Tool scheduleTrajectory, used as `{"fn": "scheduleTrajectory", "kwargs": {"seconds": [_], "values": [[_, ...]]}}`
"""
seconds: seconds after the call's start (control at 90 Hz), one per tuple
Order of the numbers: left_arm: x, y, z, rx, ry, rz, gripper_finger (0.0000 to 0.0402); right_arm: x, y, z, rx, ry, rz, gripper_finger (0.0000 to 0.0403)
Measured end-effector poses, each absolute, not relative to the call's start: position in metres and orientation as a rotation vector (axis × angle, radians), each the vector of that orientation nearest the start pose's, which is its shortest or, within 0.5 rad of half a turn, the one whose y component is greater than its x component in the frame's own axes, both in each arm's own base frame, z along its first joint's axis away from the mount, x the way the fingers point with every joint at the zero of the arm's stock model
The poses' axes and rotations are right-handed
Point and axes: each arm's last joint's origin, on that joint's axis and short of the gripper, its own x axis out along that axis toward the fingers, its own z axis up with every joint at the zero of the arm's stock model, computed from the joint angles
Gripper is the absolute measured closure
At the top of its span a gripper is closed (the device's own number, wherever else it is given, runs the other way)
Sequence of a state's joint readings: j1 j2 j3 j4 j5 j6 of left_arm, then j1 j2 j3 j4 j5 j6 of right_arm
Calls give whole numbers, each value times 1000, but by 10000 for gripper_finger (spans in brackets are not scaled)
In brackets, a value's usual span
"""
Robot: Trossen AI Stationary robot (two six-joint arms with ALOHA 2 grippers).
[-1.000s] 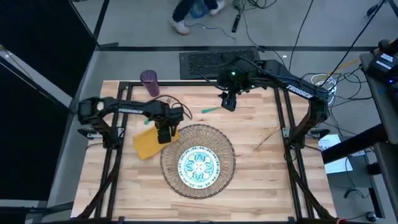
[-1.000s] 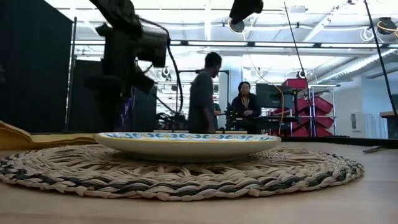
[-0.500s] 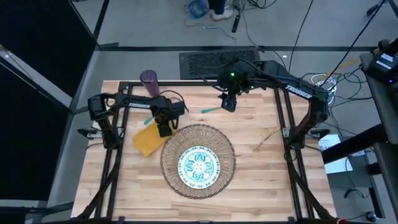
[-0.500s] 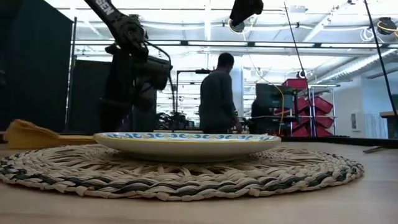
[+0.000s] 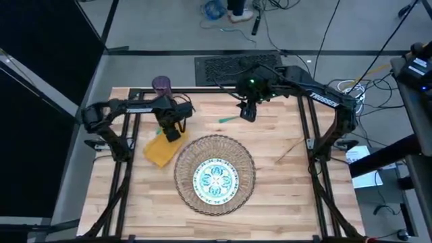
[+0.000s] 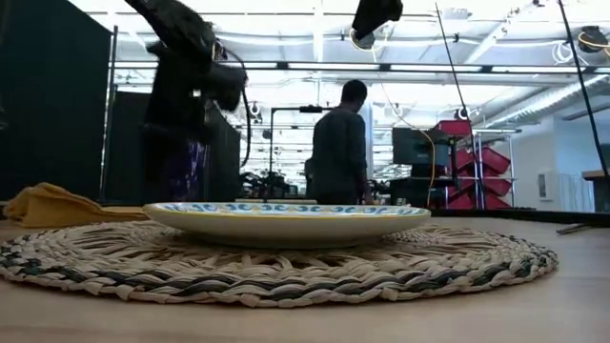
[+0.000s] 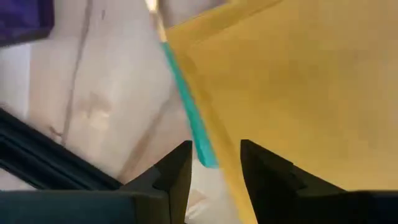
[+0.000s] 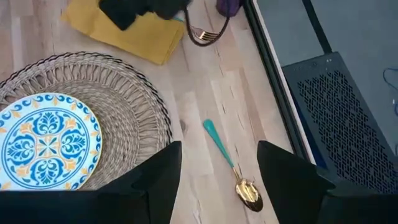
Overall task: Set table place
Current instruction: Fold the yellow table napkin
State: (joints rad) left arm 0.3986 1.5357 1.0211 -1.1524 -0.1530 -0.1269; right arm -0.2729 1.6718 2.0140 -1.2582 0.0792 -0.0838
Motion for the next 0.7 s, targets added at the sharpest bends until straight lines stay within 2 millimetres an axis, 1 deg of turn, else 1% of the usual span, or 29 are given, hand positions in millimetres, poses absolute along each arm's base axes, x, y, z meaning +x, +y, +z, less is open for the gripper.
{"fn": "scheduleTrajectory", "kwargs": {"seconds": [0.089,0.178,0.244,0.367,0.456,0.511,0.7], "values": [[217,78,214,-344,1624,459,279,304,-87,428,9,930,-287,206],[211,55,217,-364,1629,404,279,304,-88,428,5,932,-285,206],[207,40,212,-381,1650,371,279,303,-89,428,4,931,-287,206],[197,18,195,-406,1724,330,279,303,-90,428,5,928,-291,206],[190,10,184,-403,1760,336,279,303,-90,429,5,927,-290,206],[189,8,177,-410,1749,346,279,303,-90,429,5,926,-290,206],[184,7,159,-413,1722,343,279,303,-89,429,18,924,-295,206]]}}
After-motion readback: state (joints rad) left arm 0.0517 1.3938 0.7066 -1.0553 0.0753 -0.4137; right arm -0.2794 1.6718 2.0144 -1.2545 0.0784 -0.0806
